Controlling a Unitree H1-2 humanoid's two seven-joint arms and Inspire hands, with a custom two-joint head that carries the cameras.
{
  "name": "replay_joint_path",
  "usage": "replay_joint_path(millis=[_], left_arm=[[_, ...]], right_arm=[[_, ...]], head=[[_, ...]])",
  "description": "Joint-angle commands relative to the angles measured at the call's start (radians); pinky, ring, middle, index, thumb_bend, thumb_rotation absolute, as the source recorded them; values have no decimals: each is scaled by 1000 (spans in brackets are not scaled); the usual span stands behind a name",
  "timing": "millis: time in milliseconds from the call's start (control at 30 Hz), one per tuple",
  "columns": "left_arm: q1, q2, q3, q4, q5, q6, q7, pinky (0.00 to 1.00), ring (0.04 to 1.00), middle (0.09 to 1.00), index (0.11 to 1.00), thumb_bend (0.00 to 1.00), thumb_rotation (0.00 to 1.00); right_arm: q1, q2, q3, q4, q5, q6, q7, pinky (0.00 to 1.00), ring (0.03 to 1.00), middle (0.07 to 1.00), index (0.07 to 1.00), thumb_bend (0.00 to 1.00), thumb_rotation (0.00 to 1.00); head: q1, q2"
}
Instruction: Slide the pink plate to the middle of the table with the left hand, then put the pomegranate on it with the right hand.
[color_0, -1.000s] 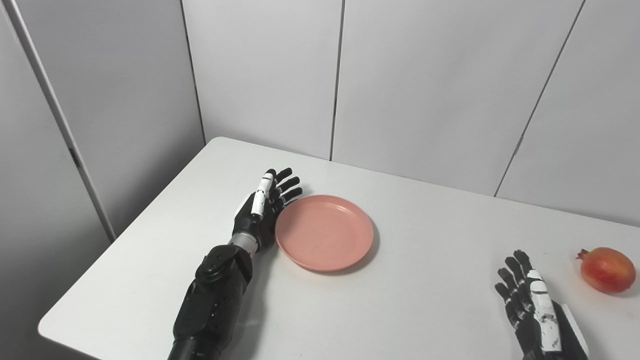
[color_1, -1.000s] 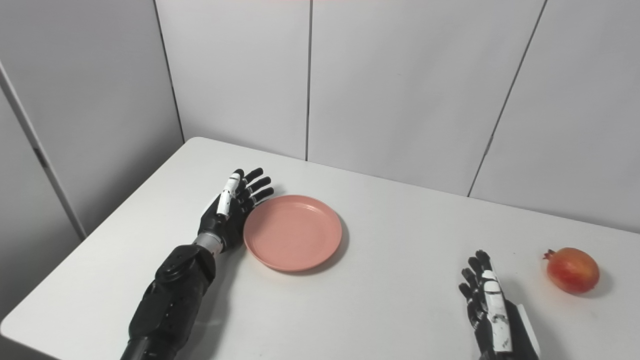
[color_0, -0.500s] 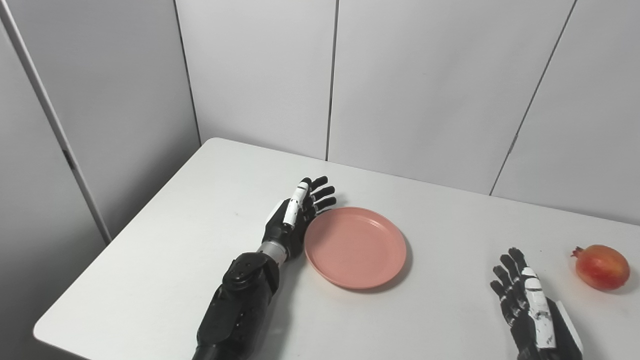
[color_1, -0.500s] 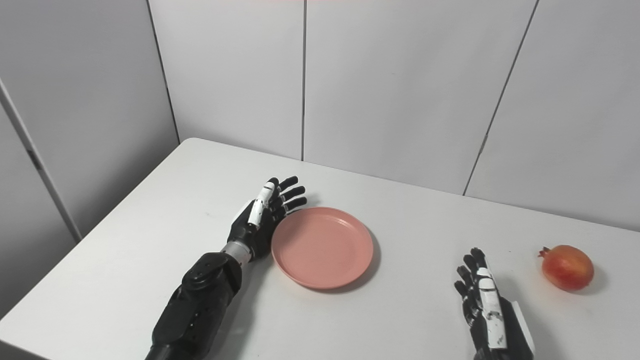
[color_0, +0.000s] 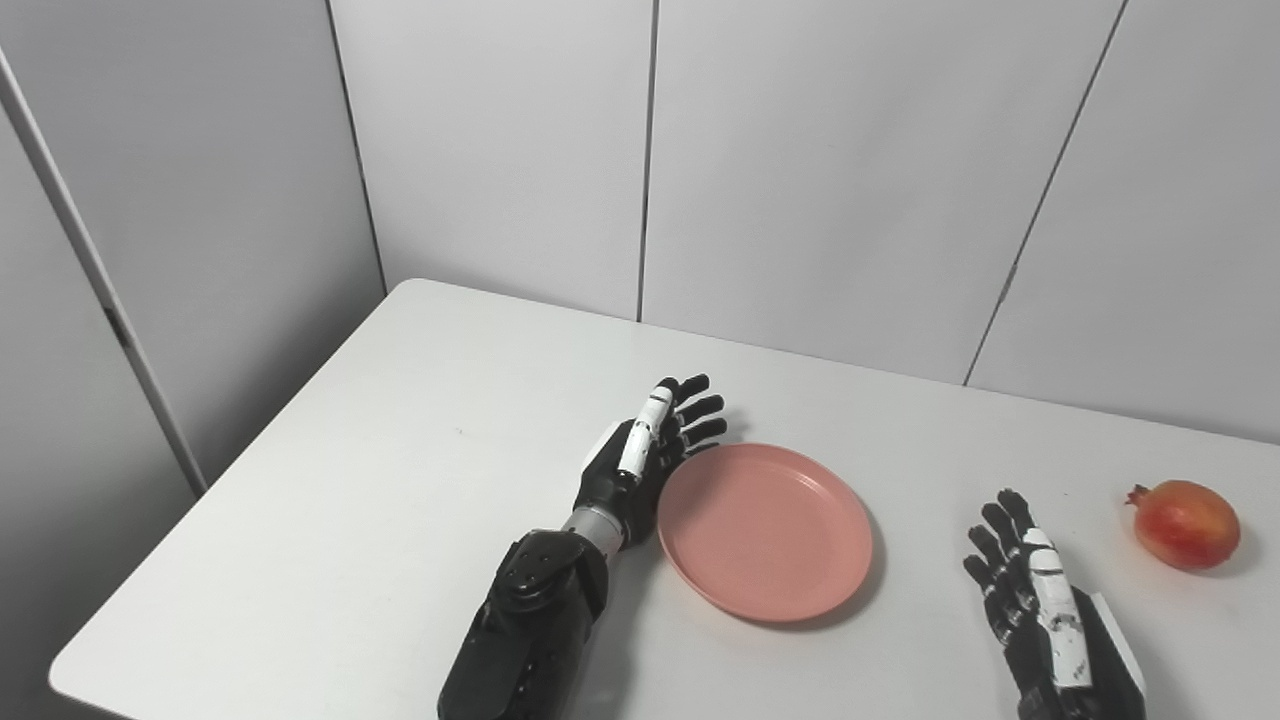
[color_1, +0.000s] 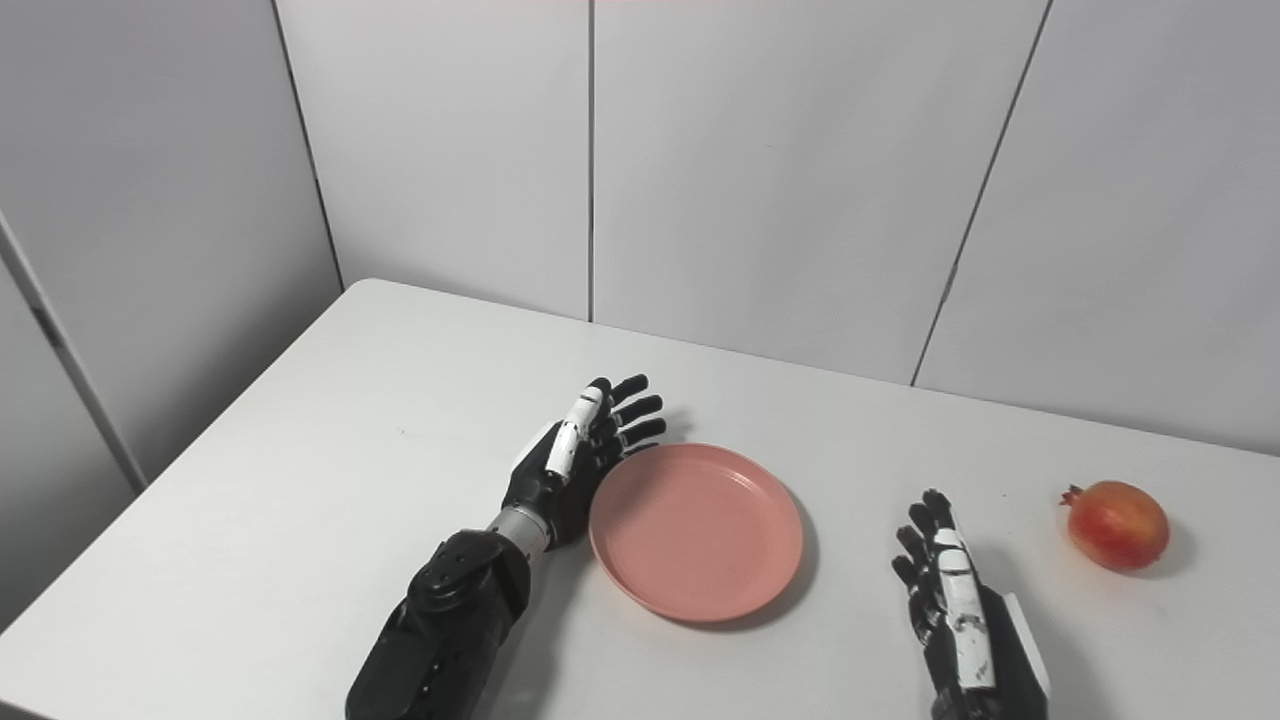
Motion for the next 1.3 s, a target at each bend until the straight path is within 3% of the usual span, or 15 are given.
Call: replay_joint_path(millis=[0, 133, 433, 800, 1267], left_arm=[[-13, -17, -8, -35, 6, 16, 9, 846, 860, 867, 858, 396, 1000], [6, -38, -11, -51, 5, 18, 3, 848, 856, 865, 856, 397, 1000], [29, -34, -14, -44, 9, -4, -24, 867, 872, 879, 873, 400, 1000], [43, -36, -10, -44, 31, -33, -9, 858, 865, 873, 864, 400, 1000], [67, -16, -17, -69, 84, -71, -9, 859, 873, 883, 874, 407, 1000]], right_arm=[[-31, 6, 6, -42, -15, -24, -6, 1000, 1000, 1000, 1000, 230, 1000], [-35, 11, 12, -36, -27, -24, -12, 1000, 1000, 1000, 1000, 246, 1000], [-42, 18, 16, -27, -37, -29, -12, 1000, 1000, 1000, 1000, 259, 1000], [-45, 27, 14, -46, -45, -8, -18, 1000, 1000, 1000, 1000, 269, 1000], [-69, 7, 20, -88, -117, -63, -27, 983, 961, 980, 974, 239, 1000]], head=[[1, 1], [-20, 8], [-59, 21], [-103, 33], [-272, 39]])
